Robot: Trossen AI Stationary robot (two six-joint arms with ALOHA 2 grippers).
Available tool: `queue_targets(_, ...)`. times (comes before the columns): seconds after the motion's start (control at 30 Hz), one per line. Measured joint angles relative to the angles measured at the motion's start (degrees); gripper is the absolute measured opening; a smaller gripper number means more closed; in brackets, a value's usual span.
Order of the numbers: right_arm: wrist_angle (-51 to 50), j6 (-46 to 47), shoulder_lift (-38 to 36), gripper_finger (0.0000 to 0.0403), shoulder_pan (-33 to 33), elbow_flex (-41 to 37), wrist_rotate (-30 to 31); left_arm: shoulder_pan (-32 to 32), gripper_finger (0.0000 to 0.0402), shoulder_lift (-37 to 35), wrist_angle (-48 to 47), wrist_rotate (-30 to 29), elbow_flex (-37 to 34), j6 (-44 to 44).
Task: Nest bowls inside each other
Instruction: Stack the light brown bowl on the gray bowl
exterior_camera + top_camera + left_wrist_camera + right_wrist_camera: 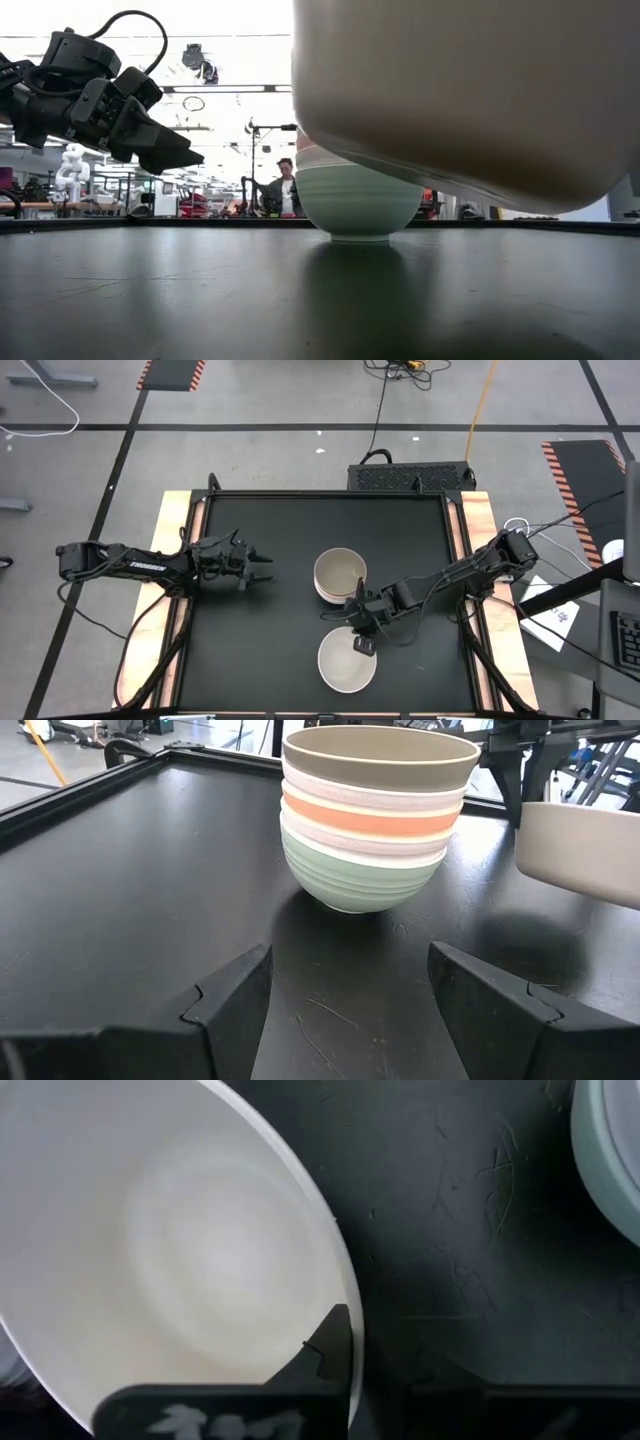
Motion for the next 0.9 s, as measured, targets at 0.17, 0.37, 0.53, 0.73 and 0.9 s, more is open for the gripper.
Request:
queue_targets(0.17,0.04,0.28,0.0,0.0,0.81,0.0,0.2,0.02,0.0271,-0.02,0.0,0.0,0.0,0.0)
queue_targets(0.37,3.3,-4.78,-0.28,0.0,3.1,0.0,4.0,0.0,0.0271,-0.01,-0.2,0.0,0.0,0.13)
queue_targets(0.53,11.07,-12.39,-1.38,0.0,4.81,0.09,8.22,0.0,0.0271,-0.01,-0.23,0.0,0.0,-0.1)
queue_targets(0.73,12.48,-19.19,-5.06,0.0,6.16,-1.14,14.24,-0.01,0.0271,-0.02,-0.77,0.35,-0.01,-0.2)
queue_targets(0.9,17.47,-20.31,-12.4,0.0,5.94,-9.41,17.73,0.0,0.0271,-0.02,-0.74,1.19,0.0,0.95)
